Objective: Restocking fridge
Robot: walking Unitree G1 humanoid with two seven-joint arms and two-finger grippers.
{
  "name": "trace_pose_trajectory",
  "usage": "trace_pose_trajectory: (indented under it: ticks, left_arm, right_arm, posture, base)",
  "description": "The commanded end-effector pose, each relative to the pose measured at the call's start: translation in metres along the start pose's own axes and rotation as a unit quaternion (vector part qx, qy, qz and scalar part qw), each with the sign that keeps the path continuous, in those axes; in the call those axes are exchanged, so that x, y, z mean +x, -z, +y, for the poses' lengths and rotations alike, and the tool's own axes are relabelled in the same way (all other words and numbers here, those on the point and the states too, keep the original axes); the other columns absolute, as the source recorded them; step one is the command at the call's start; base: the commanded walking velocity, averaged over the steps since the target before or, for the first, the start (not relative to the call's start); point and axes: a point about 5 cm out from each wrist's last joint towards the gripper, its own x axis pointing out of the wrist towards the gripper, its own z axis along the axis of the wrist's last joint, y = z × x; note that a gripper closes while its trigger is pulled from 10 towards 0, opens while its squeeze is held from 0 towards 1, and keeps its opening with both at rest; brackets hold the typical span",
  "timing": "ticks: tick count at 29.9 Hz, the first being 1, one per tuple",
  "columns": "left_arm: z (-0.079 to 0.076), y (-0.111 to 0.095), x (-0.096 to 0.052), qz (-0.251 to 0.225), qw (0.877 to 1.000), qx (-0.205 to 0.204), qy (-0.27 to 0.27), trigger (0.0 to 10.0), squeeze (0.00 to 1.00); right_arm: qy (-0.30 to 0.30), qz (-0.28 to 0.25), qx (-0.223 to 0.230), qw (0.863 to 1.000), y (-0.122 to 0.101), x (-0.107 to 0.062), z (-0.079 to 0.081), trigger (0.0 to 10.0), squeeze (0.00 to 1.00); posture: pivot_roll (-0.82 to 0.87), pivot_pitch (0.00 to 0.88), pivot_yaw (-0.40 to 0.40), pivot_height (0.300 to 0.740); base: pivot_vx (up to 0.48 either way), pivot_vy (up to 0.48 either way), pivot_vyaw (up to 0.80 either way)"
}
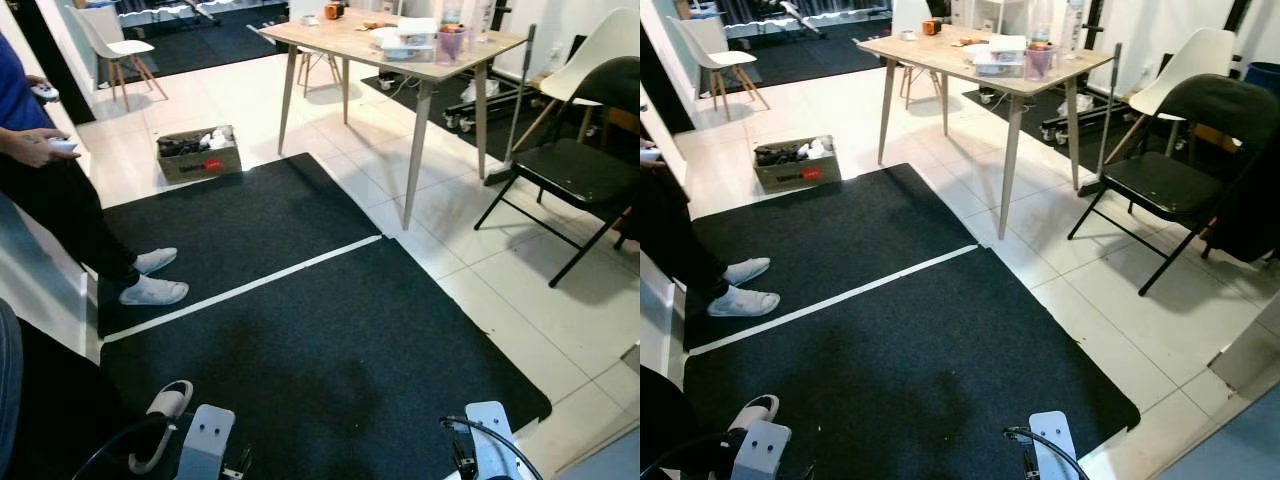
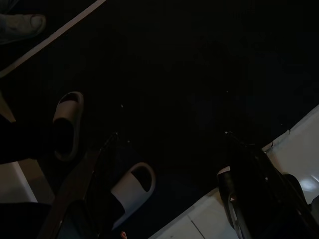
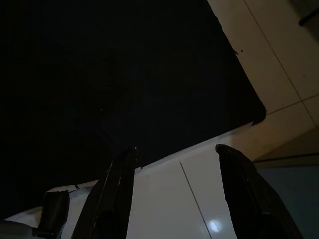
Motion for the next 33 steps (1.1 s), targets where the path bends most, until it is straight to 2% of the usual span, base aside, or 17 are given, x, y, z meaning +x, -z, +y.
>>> trace_pose_trajectory:
  ticks: [1,13,18,33]
  left_arm:
    - [-0.0004,0.0071,-0.0025,0.014,1.000,-0.005,-0.005,10.0,0.00]
    - [0.0015,0.0061,-0.0010,0.015,1.000,-0.009,-0.016,10.0,0.00]
    - [0.0030,0.0056,-0.0003,0.014,1.000,0.005,-0.022,10.0,0.00]
    - [0.0035,0.0054,0.0008,0.014,1.000,0.005,-0.027,10.0,0.00]
  right_arm:
    - [0.000,0.006,0.007,1.000,0.0043,-0.0018,0.0012,10.0,0.00]
    - [-0.001,0.008,0.007,1.000,0.0051,-0.0020,0.0013,10.0,0.00]
    - [-0.001,0.008,0.007,1.000,0.0051,-0.0018,0.0013,10.0,0.00]
    - [-0.002,0.008,0.006,1.000,0.0051,-0.0021,0.0006,10.0,0.00]
  posture:
    - [-0.08,0.131,0.031,0.736]
    - [-0.09,0.130,0.032,0.736]
    - [-0.08,0.130,0.031,0.736]
    - [-0.09,0.127,0.030,0.736]
  base:
    - [0.000,0.000,0.00]
    - [0.000,0.000,0.00]
    - [0.000,0.000,0.00]
    - [0.000,-0.439,0.00]
